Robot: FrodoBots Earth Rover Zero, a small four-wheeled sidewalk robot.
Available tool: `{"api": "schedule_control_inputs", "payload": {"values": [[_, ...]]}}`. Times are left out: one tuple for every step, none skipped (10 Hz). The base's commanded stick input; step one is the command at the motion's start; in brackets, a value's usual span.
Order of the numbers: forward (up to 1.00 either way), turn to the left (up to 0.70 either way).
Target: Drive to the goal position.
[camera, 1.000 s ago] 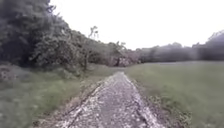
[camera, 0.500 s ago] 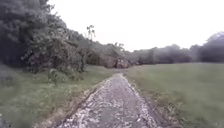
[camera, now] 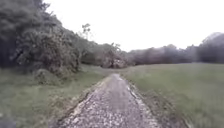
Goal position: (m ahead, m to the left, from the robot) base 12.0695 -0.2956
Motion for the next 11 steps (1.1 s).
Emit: {"api": "schedule_control_inputs", "payload": {"values": [[1.0,0.0],[1.0,0.0],[1.0,0.0],[1.0,0.0],[1.0,0.0],[1.0,0.0],[1.0,0.0],[1.0,0.0],[1.0,0.0],[1.0,0.0],[1.0,0.0]]}}
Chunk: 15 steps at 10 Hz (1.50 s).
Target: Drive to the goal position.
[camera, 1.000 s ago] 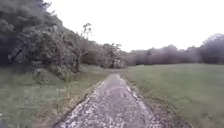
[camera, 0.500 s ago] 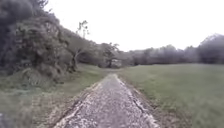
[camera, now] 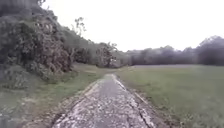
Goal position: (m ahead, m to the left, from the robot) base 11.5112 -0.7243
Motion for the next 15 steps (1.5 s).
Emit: {"api": "schedule_control_inputs", "payload": {"values": [[1.0,0.0],[1.0,0.0],[1.0,0.0],[1.0,0.0],[1.0,0.0],[1.0,0.0],[1.0,0.0],[1.0,0.08],[1.0,0.24],[1.0,0.27],[1.0,0.23],[1.0,0.06],[1.0,0.0],[1.0,0.0],[1.0,0.0]]}}
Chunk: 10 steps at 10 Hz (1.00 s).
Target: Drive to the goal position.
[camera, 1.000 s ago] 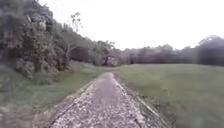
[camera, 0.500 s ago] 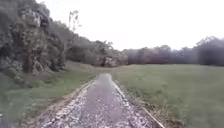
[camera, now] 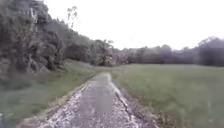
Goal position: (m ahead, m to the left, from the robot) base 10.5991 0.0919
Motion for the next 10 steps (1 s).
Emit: {"api": "schedule_control_inputs", "payload": {"values": [[1.0,0.27],[1.0,0.27],[1.0,0.27],[1.0,0.15],[1.0,0.0],[1.0,0.0],[1.0,0.0],[1.0,0.0],[1.0,0.0],[1.0,0.0]]}}
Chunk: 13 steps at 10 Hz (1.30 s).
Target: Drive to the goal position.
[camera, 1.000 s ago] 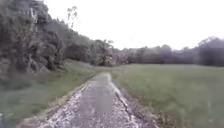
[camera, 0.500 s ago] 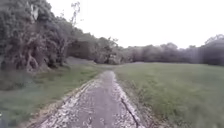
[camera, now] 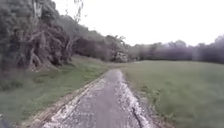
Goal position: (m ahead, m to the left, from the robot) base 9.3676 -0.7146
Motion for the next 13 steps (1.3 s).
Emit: {"api": "schedule_control_inputs", "payload": {"values": [[1.0,0.0],[1.0,0.0],[1.0,0.0],[1.0,0.0],[1.0,0.0],[1.0,0.0],[1.0,0.0],[1.0,0.0],[1.0,0.0],[1.0,0.0],[1.0,0.0],[1.0,0.0],[1.0,0.0]]}}
